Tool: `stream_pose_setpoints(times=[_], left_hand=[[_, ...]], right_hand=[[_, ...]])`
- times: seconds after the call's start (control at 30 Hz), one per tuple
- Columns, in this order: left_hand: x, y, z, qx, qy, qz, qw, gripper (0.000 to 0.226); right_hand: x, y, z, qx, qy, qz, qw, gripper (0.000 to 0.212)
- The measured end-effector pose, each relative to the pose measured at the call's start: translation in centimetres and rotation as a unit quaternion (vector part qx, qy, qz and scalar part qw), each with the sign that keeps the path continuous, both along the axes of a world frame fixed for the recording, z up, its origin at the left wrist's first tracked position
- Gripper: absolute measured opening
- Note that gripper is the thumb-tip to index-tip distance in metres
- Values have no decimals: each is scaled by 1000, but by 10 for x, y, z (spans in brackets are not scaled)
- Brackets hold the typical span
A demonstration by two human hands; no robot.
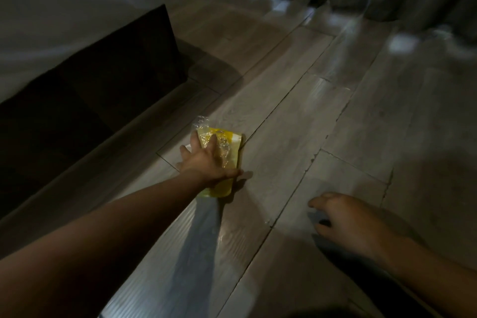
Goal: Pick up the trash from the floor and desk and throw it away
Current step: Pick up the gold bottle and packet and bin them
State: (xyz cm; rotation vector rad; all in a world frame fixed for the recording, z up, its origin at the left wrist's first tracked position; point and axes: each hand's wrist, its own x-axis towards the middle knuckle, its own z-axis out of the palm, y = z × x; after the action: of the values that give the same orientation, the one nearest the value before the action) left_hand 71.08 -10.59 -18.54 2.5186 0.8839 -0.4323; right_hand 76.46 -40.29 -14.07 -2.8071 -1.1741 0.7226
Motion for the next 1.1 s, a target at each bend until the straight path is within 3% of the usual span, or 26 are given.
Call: stream_pose_setpoints(times=[0.27, 0.53, 0.9, 1.1], left_hand=[[10, -2, -14, 10, 5, -6, 1000, 127], [10, 1, -18, 83, 7, -37, 996, 105], [11, -9, -3, 40, -26, -45, 998, 99], [13, -45, 19, 9, -54, -107, 993, 94]], right_hand=[[2, 8, -12, 5, 2, 5, 1000, 46], [4, 16, -14, 15, 5, -2, 1000, 45], [6, 13, -5, -10, 3, -7, 1000, 41], [4, -5, 10, 3, 2, -32, 999, 34]])
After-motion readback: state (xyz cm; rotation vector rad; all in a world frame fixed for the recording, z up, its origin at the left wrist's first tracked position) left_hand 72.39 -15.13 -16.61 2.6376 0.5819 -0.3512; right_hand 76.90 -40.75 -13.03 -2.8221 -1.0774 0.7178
